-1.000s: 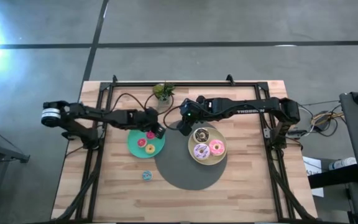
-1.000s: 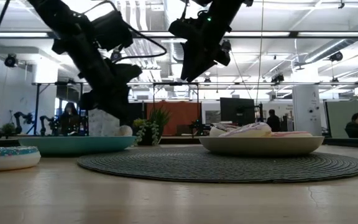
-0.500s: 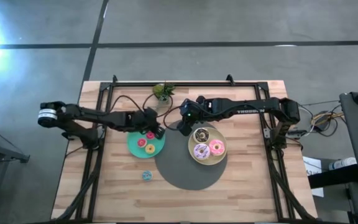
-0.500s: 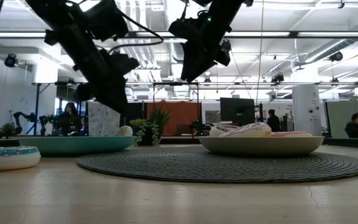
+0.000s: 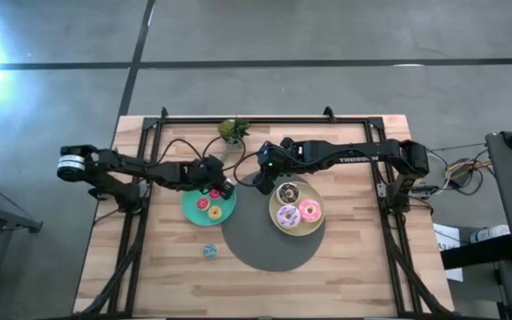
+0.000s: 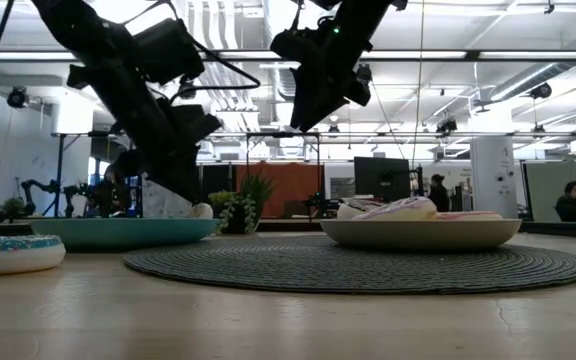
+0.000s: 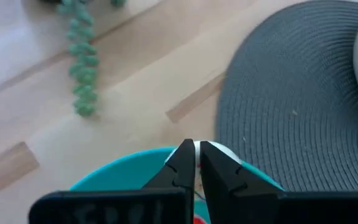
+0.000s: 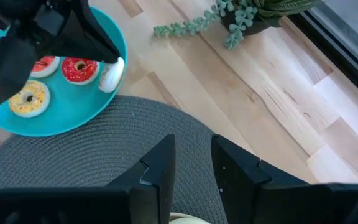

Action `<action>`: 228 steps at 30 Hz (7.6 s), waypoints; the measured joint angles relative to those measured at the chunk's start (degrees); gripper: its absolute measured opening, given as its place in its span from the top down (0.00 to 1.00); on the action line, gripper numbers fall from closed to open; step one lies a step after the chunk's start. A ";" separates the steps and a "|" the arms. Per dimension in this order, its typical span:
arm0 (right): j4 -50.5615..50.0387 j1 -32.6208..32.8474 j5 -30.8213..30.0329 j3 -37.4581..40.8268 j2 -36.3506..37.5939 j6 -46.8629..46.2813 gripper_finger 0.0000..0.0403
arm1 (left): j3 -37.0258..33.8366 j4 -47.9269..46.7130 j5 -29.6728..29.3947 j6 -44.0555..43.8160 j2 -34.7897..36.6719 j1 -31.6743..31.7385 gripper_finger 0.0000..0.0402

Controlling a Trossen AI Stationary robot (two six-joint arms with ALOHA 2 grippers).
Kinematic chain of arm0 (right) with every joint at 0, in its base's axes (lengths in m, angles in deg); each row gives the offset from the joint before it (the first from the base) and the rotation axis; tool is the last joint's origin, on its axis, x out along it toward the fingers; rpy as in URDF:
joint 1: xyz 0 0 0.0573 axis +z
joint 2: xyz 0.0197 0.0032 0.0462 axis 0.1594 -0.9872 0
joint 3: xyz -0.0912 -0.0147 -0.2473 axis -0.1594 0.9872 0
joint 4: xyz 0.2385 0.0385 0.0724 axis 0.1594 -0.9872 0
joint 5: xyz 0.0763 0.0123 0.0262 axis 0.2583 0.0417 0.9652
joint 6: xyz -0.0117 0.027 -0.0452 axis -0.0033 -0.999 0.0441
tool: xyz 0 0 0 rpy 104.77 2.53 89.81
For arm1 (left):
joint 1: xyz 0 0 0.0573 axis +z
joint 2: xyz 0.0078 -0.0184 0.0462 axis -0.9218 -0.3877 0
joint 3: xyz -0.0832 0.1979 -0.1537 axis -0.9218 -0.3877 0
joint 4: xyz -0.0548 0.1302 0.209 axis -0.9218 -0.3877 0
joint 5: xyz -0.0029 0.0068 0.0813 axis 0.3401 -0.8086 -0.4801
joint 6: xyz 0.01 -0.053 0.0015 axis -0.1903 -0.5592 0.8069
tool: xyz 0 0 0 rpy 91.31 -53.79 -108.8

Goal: Pick & Place donuts
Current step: Put the white doughnut on the green plate

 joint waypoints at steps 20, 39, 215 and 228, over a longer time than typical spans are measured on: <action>-0.08 0.07 0.11 0.00 -0.04 -0.39 0.77 | -0.26 5.97 12.96 1.06 -1.00 -0.79 1.00; -0.25 0.07 0.15 0.01 -0.04 -0.39 0.77 | -0.26 -3.98 5.63 0.02 -0.89 -5.18 1.00; 3.30 -2.74 20.36 -26.47 -31.66 1.81 0.87 | -17.13 -23.97 -5.72 -36.60 27.89 -18.60 1.00; 5.81 -3.71 15.18 -26.08 -32.01 6.14 0.87 | -17.00 -24.32 -5.31 -36.92 28.35 -19.52 1.00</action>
